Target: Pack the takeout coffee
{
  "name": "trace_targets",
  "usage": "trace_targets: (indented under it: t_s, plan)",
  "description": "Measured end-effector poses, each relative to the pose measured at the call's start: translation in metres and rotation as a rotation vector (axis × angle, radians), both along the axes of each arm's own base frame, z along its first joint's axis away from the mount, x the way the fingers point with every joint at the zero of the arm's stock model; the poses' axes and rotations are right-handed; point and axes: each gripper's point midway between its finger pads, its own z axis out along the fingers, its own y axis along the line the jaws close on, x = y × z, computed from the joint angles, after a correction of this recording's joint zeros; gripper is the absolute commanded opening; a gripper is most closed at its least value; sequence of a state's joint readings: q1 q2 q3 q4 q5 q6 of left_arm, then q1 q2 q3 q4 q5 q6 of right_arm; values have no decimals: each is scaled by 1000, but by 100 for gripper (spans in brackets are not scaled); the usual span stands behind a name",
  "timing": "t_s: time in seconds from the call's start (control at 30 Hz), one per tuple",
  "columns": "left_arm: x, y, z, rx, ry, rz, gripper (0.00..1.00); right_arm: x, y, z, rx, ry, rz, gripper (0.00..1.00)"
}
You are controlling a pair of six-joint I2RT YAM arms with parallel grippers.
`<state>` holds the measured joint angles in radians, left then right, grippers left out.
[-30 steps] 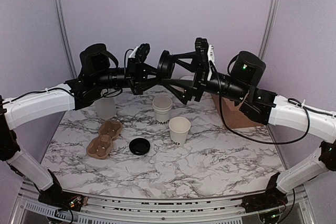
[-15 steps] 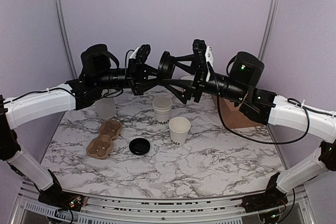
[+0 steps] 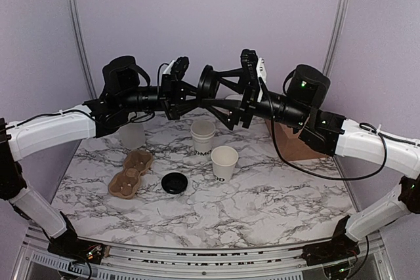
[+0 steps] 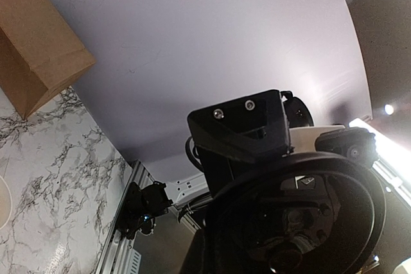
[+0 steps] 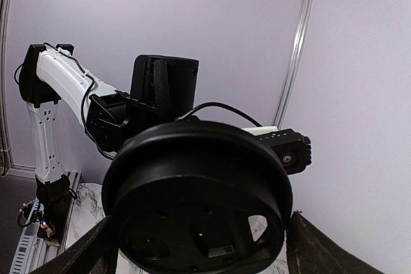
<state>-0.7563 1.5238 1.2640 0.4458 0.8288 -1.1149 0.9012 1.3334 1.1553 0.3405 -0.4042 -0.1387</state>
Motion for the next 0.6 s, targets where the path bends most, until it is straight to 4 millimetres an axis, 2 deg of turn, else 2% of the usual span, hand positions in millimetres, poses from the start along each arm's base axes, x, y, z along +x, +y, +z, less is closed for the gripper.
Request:
trace_targets:
  t_s: [0.13,0.27,0.47,0.6]
  plan:
    - [0,0,0,1,1,-1,0,0,0,0,0,6,-2,79]
    - [2,0,-1,1,2,5,6,1,0,0,0,10,-1,74]
    - [2,0,-2,2,5,6,33,2,0,0,1,22,-4,73]
    - [3,0,-4,4,8,8,46,4,-1,0,6,41,-15,72]
